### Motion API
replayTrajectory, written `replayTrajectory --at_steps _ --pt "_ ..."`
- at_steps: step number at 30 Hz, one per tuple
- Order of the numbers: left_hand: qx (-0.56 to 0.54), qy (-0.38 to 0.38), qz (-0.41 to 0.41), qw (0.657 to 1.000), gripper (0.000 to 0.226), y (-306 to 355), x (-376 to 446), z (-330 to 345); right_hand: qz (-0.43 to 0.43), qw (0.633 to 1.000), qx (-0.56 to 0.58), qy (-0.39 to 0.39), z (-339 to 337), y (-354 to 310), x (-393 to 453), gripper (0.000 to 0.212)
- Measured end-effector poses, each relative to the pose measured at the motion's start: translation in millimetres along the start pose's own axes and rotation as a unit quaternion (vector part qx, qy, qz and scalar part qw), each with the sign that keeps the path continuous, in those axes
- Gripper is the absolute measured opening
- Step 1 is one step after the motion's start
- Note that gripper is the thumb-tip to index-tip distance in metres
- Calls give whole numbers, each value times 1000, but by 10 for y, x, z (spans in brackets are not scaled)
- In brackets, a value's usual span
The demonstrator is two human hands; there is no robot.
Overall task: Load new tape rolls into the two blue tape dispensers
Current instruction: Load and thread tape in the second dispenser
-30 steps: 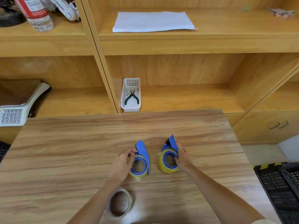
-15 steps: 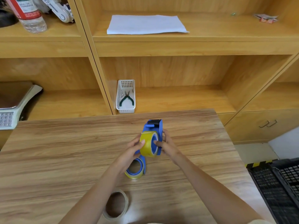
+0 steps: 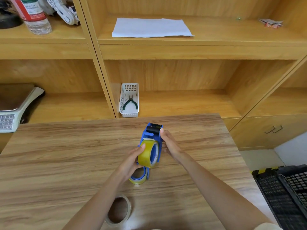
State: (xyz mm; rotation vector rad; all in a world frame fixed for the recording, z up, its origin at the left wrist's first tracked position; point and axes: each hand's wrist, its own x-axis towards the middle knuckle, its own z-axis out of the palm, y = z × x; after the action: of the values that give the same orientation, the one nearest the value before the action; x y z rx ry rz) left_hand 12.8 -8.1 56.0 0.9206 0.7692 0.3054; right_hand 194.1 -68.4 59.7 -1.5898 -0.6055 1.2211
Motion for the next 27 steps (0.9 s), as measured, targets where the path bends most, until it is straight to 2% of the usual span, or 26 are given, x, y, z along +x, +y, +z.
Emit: replayTrajectory --at_steps 3,4,7,9,13,15,17,20,25,27 --pt "2 -10 -4 1000 46 12 -26 27 0 1000 -10 -21 23 -8 -24 50" --pt "-4 -10 -6 1000 45 13 -35 31 -4 999 -13 -29 34 -16 -40 46" --pt "-12 -11 -12 1000 45 -12 -64 10 -17 998 -24 -53 60 -21 -58 51" --pt "0 -18 -27 999 46 -26 -84 -3 -35 995 -69 -63 65 -26 -42 50" --pt "6 -15 -43 999 50 -40 -123 3 -107 976 -173 -72 56 -76 -40 41" --pt "5 -10 -44 999 48 -46 -133 -10 -175 963 -200 -54 29 -183 -83 40" --pt "11 -8 -49 999 44 -47 -144 -20 -249 925 -286 -33 1 -296 -110 28" --pt "24 -6 -58 998 44 -47 -146 2 -283 843 -456 -39 -6 -383 -130 12" --pt "33 10 -58 998 42 -59 -164 26 -280 739 -611 -54 41 -463 -185 21" --pt "39 12 -60 997 42 -68 -170 15 -287 716 -635 -40 61 -486 -215 24"
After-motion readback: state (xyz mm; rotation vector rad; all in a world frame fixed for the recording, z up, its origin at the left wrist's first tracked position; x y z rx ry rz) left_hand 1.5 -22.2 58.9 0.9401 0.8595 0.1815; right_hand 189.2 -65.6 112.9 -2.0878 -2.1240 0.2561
